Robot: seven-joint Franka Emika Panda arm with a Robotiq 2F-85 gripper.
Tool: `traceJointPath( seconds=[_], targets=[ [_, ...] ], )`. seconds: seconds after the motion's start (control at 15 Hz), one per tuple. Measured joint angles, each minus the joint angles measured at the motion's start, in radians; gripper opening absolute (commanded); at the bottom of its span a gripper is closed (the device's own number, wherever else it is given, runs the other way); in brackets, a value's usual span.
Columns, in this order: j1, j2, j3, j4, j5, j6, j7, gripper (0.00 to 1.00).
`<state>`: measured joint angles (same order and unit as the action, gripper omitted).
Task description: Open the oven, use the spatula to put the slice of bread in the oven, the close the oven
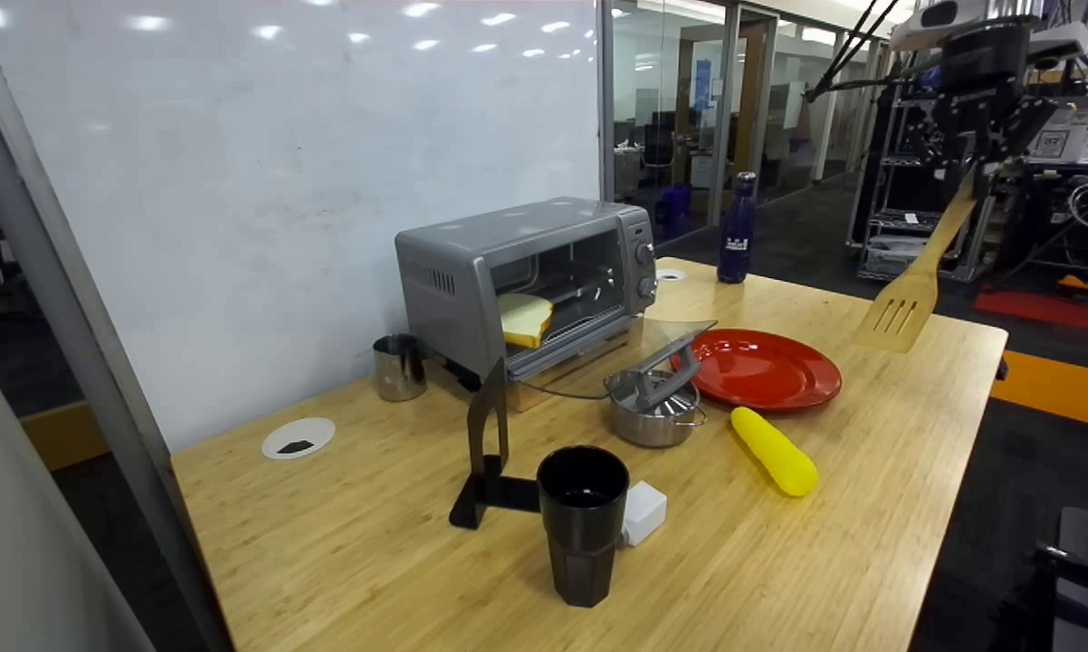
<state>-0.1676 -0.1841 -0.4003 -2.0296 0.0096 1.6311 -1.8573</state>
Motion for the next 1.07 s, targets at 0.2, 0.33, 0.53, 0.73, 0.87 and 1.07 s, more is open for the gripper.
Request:
traceJointPath(
  seconds=[0.2,0.33,0.53,0.73,0.87,1.07],
  targets=[
    [0.000,0.029,0.004,0.014,0.000,0.000,-0.034,0.26],
    [0.000,0.035,0.006,0.019,0.000,0.000,-0.038,0.26],
    [0.000,0.035,0.006,0.022,0.000,0.000,-0.039,0.26],
    [0.000,0.035,0.006,0.023,0.000,0.000,-0.039,0.26],
    [0.000,0.035,0.006,0.023,0.000,0.000,-0.039,0.26],
    [0.000,0.035,0.006,0.023,0.000,0.000,-0.040,0.07]
  ],
)
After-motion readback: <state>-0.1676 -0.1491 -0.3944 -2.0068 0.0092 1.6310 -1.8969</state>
